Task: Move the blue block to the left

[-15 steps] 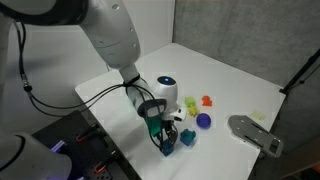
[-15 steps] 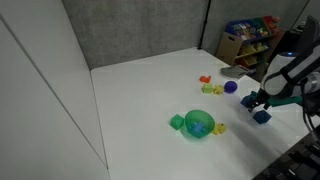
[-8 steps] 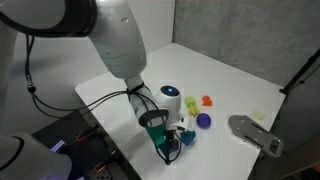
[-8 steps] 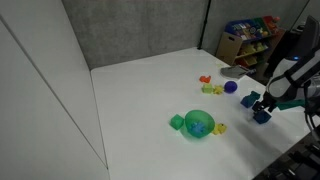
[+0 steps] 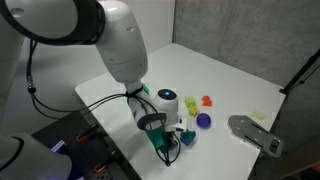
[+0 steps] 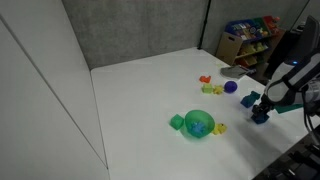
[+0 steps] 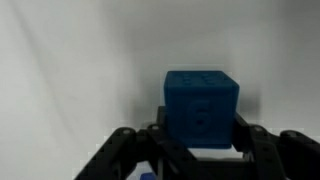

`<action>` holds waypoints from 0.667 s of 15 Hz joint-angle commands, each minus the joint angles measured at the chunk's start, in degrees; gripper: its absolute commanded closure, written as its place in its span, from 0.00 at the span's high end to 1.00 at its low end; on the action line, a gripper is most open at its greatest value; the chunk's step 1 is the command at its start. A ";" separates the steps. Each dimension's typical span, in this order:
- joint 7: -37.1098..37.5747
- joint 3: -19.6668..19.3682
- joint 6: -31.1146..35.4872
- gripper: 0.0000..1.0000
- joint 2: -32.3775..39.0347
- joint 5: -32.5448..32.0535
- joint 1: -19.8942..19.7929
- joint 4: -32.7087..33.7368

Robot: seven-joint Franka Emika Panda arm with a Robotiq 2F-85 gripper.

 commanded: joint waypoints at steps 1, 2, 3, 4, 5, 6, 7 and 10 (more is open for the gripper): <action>1.35 -0.20 0.14 0.34 -0.86 -0.59 2.30 -0.04; 1.55 -0.16 0.21 0.32 -1.06 -0.63 3.12 -0.16; 1.98 -0.12 0.07 0.31 -1.21 -0.61 4.24 -0.15; 2.52 -0.33 0.02 0.31 -1.19 -0.70 5.70 -0.06; 3.11 -0.39 -0.01 0.31 -1.03 -0.72 7.15 0.20; 3.71 -0.55 -0.18 0.31 -0.86 -0.77 8.64 0.63; 4.42 -0.66 -0.35 0.31 -0.58 -0.70 10.01 1.25; 7.13 -0.73 -1.69 0.31 0.51 -0.34 13.71 4.24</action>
